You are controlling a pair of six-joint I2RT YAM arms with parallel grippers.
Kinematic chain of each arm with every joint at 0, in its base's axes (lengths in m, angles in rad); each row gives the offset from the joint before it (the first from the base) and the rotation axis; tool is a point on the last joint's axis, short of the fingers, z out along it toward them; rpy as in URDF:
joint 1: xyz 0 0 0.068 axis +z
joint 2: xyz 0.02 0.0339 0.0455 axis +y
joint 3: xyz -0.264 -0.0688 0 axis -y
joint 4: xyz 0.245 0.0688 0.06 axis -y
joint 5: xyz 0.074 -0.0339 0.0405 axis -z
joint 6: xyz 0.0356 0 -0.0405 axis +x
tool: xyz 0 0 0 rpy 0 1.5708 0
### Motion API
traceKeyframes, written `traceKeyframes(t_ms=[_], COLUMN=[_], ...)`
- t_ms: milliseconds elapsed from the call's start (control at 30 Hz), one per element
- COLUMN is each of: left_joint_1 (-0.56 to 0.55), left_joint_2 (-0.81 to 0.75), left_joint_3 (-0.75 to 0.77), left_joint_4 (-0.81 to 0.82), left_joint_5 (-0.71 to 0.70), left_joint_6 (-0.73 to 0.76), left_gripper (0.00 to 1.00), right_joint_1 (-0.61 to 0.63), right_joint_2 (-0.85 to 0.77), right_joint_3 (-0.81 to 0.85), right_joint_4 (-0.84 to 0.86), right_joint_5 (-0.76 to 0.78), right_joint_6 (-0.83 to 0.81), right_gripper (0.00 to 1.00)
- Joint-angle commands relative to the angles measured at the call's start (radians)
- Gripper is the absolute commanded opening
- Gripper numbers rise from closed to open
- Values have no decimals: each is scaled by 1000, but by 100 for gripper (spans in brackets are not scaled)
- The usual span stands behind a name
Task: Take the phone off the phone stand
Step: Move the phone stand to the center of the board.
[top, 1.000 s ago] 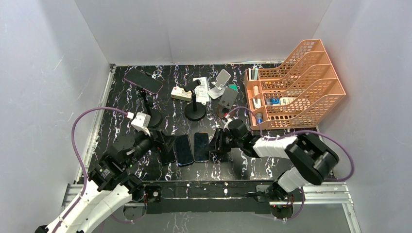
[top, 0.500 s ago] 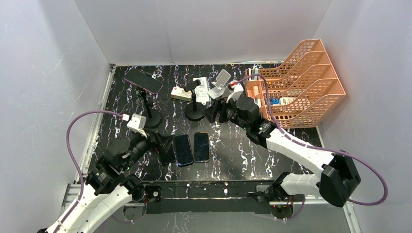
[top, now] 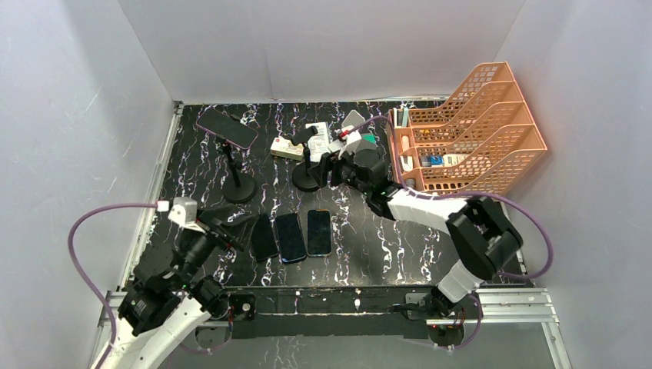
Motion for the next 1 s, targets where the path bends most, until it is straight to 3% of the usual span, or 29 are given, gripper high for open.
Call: traceKeyframes(t_ms=[0, 600, 800, 967], left_joint_1=[3, 4, 4, 2], left_joint_2=[-55, 17, 17, 16], left_joint_3=[-10, -1, -1, -3], left_joint_4=[11, 5, 6, 5], left_joint_5=[-75, -42, -42, -43], left_joint_6=[19, 26, 25, 24], left_gripper=[79, 79, 79, 79], right_joint_1=[-16, -18, -18, -18], right_joint_2=[105, 367, 396, 396], right_joint_3=[33, 238, 273, 288], right_joint_4=[212, 281, 257, 221], right_joint_5=[-30, -3, 9, 92], right_joint_6=[-7, 4, -9, -45], right_gripper=[73, 71, 53, 29])
